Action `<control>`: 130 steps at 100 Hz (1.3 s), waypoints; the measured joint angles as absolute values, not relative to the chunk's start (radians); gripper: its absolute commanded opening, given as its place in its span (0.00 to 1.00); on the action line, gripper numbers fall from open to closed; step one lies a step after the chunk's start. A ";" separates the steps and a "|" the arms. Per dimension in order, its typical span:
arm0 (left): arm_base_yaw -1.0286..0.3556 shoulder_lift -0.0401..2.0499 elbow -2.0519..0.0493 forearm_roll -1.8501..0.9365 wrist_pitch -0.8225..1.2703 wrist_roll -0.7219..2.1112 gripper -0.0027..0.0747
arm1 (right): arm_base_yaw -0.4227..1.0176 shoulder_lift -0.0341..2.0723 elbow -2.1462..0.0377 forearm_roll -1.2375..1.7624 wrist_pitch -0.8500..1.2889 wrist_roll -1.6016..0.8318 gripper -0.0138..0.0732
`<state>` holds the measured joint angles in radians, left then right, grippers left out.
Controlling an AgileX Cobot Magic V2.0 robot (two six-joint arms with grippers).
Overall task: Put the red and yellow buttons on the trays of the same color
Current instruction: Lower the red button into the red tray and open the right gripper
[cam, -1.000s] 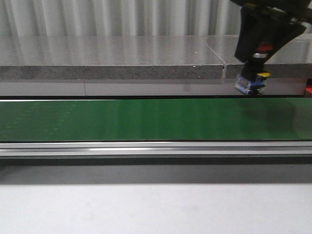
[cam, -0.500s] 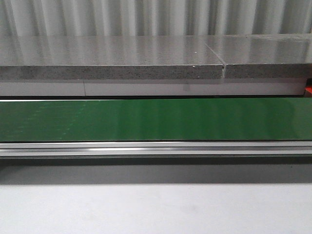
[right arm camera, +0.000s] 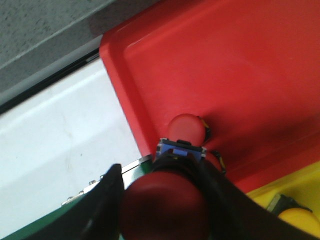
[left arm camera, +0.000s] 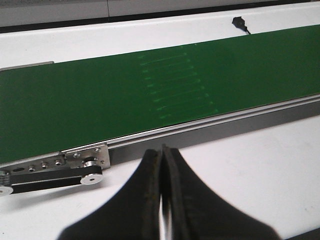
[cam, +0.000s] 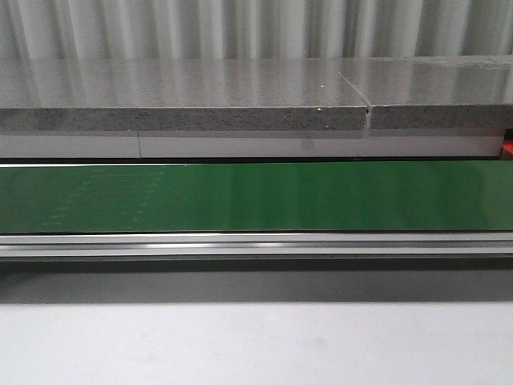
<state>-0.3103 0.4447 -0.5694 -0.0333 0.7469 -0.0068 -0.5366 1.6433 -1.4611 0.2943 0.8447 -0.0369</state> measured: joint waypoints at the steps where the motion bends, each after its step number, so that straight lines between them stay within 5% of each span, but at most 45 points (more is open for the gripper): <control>1: -0.310 0.445 -0.569 -0.033 0.747 -0.007 0.01 | -0.539 1.645 -1.461 0.294 0.842 -0.034 0.26; 104: -0.310 0.445 -0.569 -0.033 0.747 -0.007 0.01 | -0.627 2.002 -1.468 0.382 0.618 0.039 0.22; 114: -0.310 0.445 -0.569 -0.033 0.747 -0.007 0.01 | -0.627 2.015 -1.476 0.415 0.606 0.039 0.30; 130: -0.310 0.445 -0.569 -0.033 0.747 -0.007 0.01 | -0.627 2.022 -1.481 0.442 0.597 0.039 0.65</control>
<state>-0.3103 0.4447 -0.5694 -0.0333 0.7469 -0.0068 -0.6265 2.0225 -1.4809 0.4423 0.5972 0.0391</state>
